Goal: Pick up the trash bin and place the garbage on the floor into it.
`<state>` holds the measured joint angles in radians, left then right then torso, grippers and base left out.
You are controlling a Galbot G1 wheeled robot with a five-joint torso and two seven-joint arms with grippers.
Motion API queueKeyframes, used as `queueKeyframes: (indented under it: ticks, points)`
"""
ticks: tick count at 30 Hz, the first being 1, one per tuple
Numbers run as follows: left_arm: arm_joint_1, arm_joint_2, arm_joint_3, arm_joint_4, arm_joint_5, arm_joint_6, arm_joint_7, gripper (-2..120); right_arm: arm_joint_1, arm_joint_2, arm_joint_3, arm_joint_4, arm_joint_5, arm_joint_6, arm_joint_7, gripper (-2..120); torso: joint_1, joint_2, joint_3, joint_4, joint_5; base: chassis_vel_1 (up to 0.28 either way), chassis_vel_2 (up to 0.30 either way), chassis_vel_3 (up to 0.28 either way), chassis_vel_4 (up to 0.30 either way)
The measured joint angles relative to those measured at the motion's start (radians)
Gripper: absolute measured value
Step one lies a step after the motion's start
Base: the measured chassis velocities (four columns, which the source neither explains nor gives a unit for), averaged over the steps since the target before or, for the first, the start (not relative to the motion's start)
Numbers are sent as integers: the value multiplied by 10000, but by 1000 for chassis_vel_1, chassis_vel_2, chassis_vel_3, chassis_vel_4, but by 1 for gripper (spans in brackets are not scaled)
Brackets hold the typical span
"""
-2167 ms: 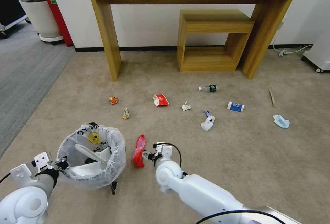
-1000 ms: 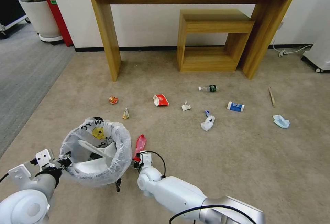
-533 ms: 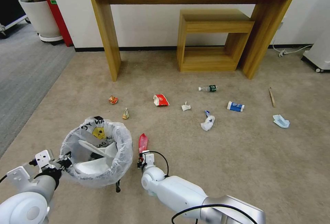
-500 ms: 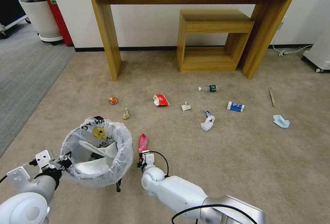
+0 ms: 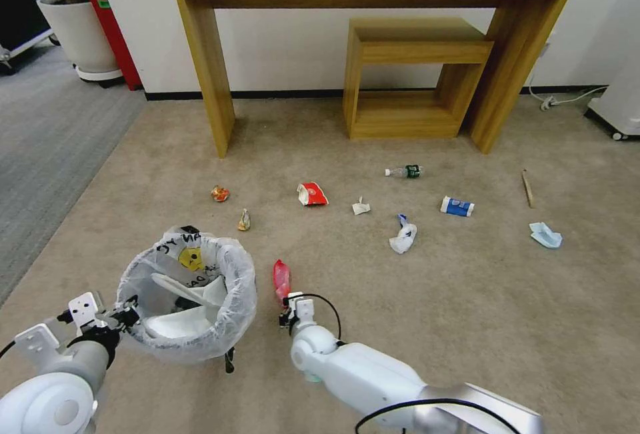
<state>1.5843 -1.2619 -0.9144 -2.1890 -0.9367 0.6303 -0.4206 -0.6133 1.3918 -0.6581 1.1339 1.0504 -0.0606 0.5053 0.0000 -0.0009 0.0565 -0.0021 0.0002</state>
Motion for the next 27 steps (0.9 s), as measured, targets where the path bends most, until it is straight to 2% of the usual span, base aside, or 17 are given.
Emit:
queueKeyframes:
  ticks: [1,5,6,9,10,13,14,16,21,27]
  points:
    - [0,0,0,0,0,0,0,1,0,0,0,0,0,0,0,0,0,0,0,0,0,0,0,0,0]
    - [-76,2,47,79,21,0,-36,1,-82,-993,520,2014,-332,836,-612,0,0,0,0,0,1,0,0,0,0]
    - [-76,2,47,79,21,0,-36,1,-82,-993,520,2014,-332,836,-612,0,0,0,0,0,1,0,0,0,0]
    - [-129,1,128,87,28,16,-82,1,29,-2008,1018,3734,-529,1468,-1592,0,0,0,0,-1,0,0,0,0,0]
    - [-129,1,128,87,28,16,-82,1,29,-2008,1018,3734,-529,1468,-1592,0,0,0,0,-1,0,0,0,0,0]
    - [-185,-3,193,99,37,38,-103,1,338,-2955,1172,5299,-542,1884,-2528,0,0,0,0,-1,0,0,0,0,0]
    - [-185,-3,193,99,37,38,-103,1,338,-2955,1172,5299,-542,1884,-2528,0,0,0,0,-1,0,0,0,0,0]
    - [-227,-5,218,101,35,48,-113,1,602,-3465,1128,6252,-511,2128,-3271,0,0,0,-1,0,0,0,0,0,0]
    - [-273,-22,239,67,23,60,-132,1,1059,-3831,708,7098,-489,2462,-4400,0,0,0,0,0,-1,0,0,0,0]
    - [-281,-57,228,-86,-23,76,-149,1,1570,-3782,-159,7176,-582,2905,-5349,0,0,0,0,0,-1,0,0,0,0]
